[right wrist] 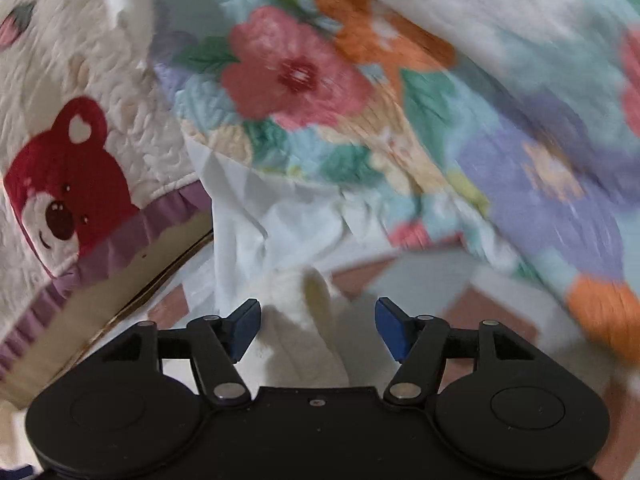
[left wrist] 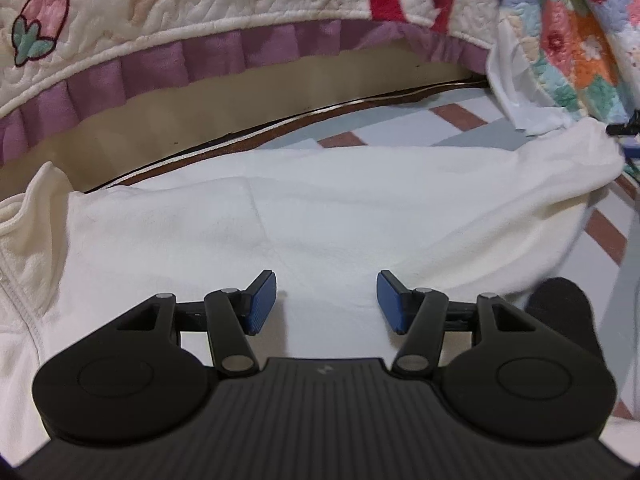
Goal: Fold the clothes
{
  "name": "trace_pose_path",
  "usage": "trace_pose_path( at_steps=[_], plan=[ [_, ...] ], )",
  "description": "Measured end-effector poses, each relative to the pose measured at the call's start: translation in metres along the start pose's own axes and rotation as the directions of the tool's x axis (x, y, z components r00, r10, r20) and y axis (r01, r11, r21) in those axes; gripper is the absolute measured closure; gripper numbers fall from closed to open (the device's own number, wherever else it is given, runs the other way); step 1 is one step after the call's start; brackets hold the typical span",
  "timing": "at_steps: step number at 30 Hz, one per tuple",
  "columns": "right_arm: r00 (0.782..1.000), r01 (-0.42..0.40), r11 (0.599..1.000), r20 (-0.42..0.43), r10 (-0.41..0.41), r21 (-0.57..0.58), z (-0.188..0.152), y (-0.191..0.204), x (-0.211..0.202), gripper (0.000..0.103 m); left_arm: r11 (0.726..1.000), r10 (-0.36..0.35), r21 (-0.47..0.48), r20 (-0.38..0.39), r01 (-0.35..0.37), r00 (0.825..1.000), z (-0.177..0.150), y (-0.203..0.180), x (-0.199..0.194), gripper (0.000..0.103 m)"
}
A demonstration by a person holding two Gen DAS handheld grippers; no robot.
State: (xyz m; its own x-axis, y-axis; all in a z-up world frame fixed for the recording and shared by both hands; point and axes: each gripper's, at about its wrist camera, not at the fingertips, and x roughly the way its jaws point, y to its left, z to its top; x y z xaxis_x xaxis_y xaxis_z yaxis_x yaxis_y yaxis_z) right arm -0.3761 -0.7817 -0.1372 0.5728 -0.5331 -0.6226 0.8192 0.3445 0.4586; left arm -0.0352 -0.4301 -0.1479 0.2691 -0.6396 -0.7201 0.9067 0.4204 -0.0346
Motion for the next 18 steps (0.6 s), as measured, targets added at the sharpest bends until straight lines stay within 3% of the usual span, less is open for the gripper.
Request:
trace_pose_path(
  at_steps=[7,9,12,13,14,18],
  plan=[
    [0.98,-0.153,0.96,-0.093,0.178,0.233,-0.049,-0.02,-0.008,0.035,0.998,-0.056,0.021,0.004,0.056,0.998,-0.01,-0.013,-0.011,0.047],
    [0.978,-0.148,0.968,-0.115,0.174,0.205,-0.056,-0.013,-0.001,0.034,0.998,-0.066,0.006,-0.003,0.066,0.998,-0.012,-0.012,-0.01,0.047],
    [0.988,-0.111,0.991,-0.096,0.117,0.071,-0.052,0.009,0.017,0.037,0.996,-0.089,-0.002,-0.016,0.089,0.996,-0.015,-0.012,-0.011,0.047],
    [0.991,-0.105,0.994,-0.081,0.107,0.027,-0.046,0.017,0.023,0.05,0.996,-0.093,0.001,-0.017,0.093,0.996,-0.016,-0.012,-0.012,0.047],
    [0.992,-0.109,0.994,-0.06,0.108,-0.024,-0.039,0.025,0.028,0.096,0.996,-0.095,0.003,-0.017,0.095,0.995,-0.018,-0.012,-0.013,0.047],
    [0.98,-0.156,0.978,0.1,0.17,-0.135,-0.002,0.05,0.013,0.096,0.993,-0.115,-0.03,-0.028,0.115,0.993,-0.024,-0.008,-0.02,0.047]
  ],
)
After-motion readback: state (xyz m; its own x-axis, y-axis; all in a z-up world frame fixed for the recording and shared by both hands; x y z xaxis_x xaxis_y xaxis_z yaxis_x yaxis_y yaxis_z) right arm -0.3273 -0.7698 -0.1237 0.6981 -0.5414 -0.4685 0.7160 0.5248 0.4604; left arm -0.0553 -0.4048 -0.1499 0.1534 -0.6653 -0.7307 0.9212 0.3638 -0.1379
